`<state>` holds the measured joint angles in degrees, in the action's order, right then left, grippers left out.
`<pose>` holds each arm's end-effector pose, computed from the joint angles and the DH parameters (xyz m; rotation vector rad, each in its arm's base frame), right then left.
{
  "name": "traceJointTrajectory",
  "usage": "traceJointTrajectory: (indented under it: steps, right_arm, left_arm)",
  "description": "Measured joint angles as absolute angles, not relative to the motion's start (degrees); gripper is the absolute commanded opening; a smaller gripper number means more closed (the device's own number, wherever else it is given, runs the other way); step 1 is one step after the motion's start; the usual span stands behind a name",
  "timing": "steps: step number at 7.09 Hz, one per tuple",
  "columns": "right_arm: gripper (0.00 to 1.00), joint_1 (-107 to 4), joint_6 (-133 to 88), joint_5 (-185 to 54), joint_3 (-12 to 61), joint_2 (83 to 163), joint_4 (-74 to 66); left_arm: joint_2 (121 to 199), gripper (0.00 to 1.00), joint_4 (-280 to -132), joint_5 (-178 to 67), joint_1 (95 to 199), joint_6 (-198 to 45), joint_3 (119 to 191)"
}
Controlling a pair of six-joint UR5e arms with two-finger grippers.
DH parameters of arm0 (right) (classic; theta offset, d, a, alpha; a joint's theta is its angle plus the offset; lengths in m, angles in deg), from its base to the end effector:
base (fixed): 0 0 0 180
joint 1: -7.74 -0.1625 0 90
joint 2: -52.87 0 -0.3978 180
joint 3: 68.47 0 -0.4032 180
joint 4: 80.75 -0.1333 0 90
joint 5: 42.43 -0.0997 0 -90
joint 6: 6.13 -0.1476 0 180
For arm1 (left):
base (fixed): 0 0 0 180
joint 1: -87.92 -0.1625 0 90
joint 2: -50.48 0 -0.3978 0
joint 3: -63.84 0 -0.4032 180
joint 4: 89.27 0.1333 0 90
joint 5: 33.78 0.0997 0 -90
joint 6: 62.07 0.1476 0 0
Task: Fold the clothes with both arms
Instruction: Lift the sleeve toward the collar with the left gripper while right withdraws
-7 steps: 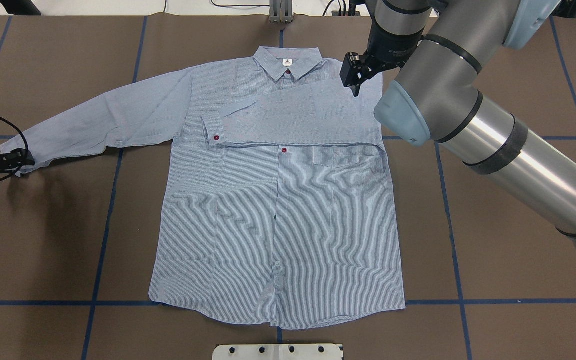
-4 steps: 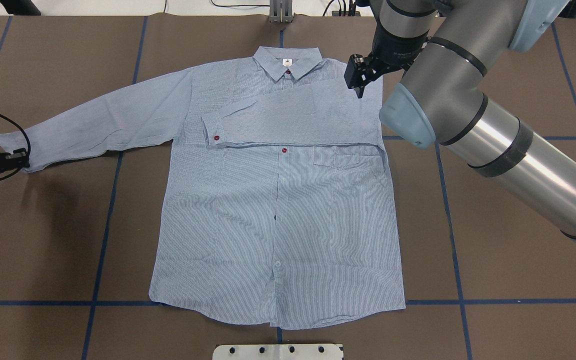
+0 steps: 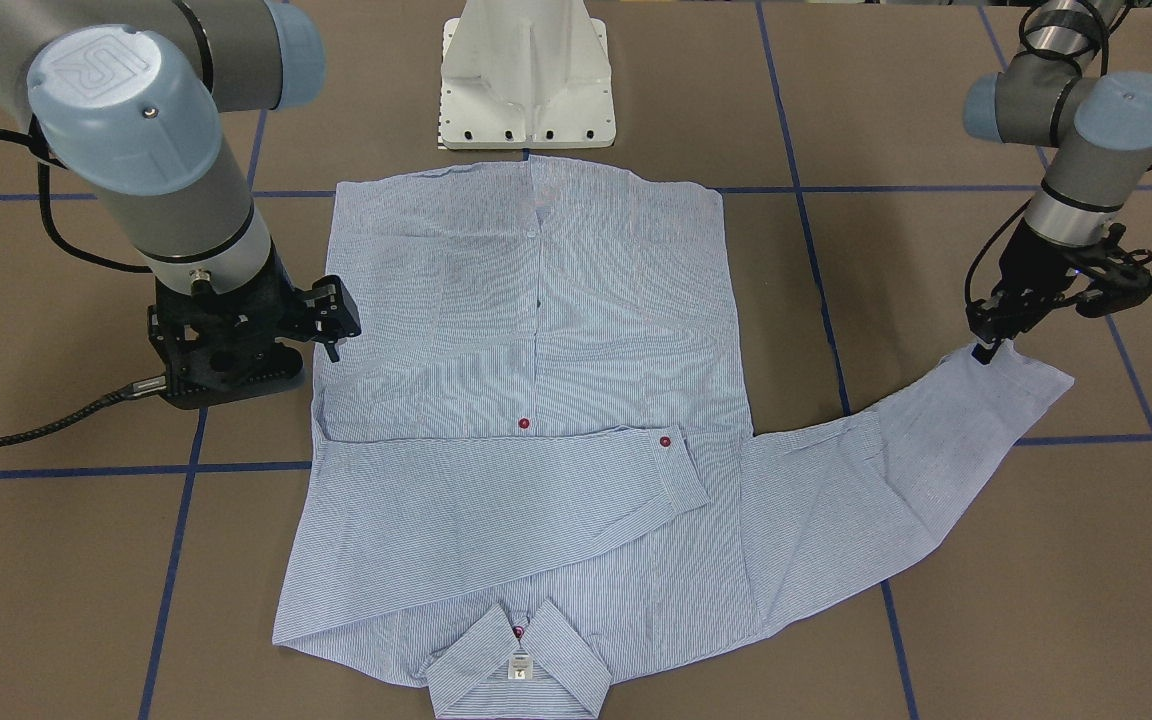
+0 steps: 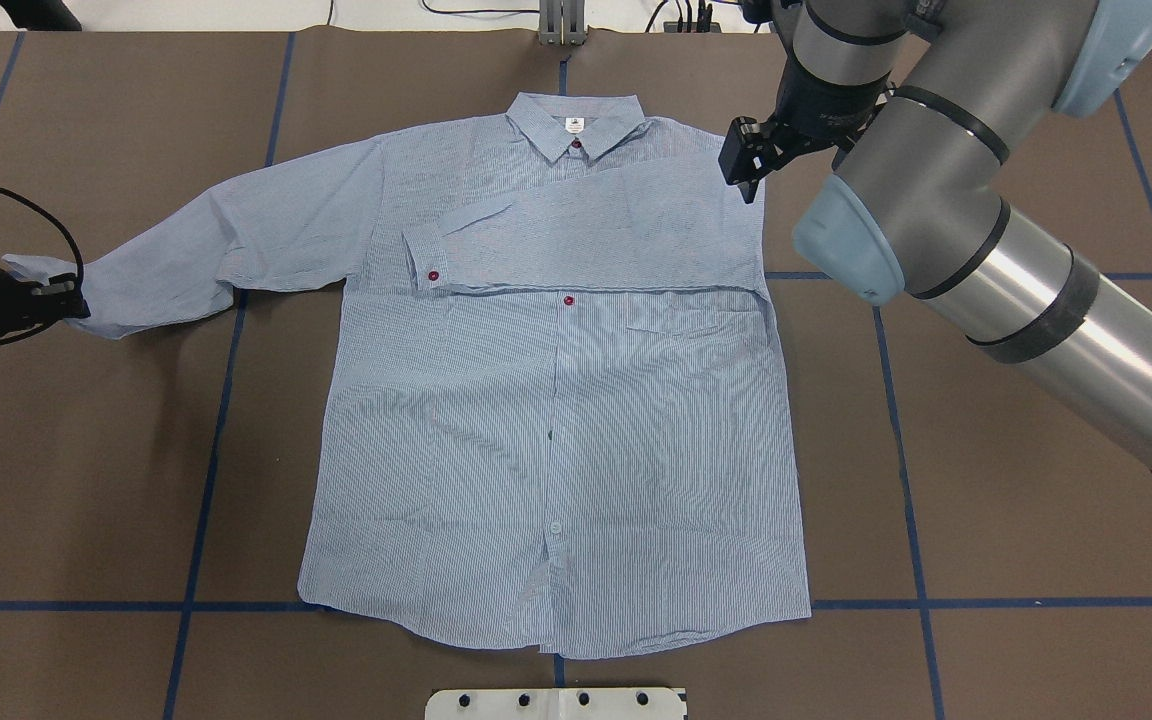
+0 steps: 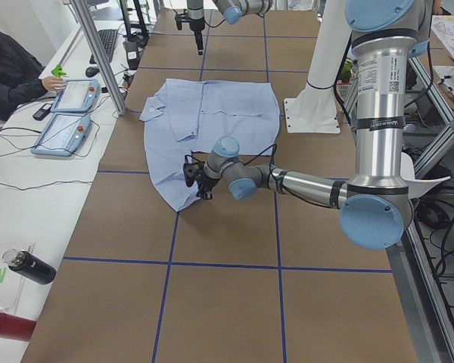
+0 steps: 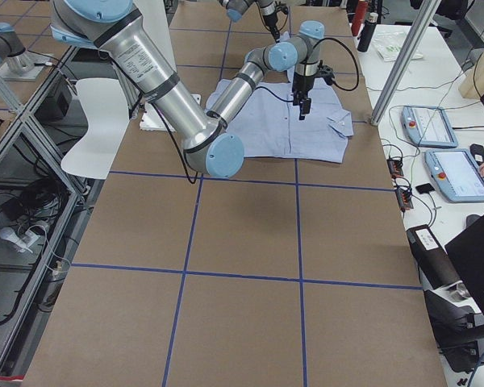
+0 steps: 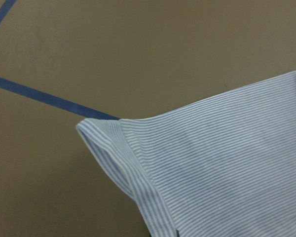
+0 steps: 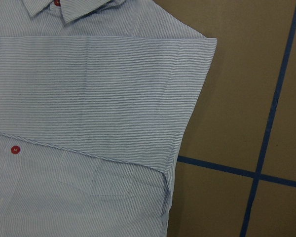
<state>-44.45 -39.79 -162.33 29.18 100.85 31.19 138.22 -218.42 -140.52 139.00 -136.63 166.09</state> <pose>-0.3666 -0.5699 0.2175 0.0852 -0.6921 -0.1957 0.2771 -0.4877 0.5071 0.2399 0.8697 -0.4545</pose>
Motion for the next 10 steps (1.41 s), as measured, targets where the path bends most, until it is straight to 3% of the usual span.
traceJointTrajectory:
  steps: [3, 6, 10]
  right_arm:
    - [1.00, -46.19, -36.69, -163.15, 32.56, 108.23, 31.18]
    - [1.00, -48.19, -32.44, -163.33, 38.79, 118.27, 30.99]
    - [1.00, -49.70, -27.89, -162.97, 42.31, 125.46, 30.48]
  left_arm:
    - [149.02, 0.00, -199.54, -143.39, 142.31, -136.61, 175.21]
    - [163.94, 0.00, -184.94, -144.29, 143.02, -137.09, 175.92]
    - [177.18, 0.00, -180.42, -145.13, 142.28, -138.87, 172.56]
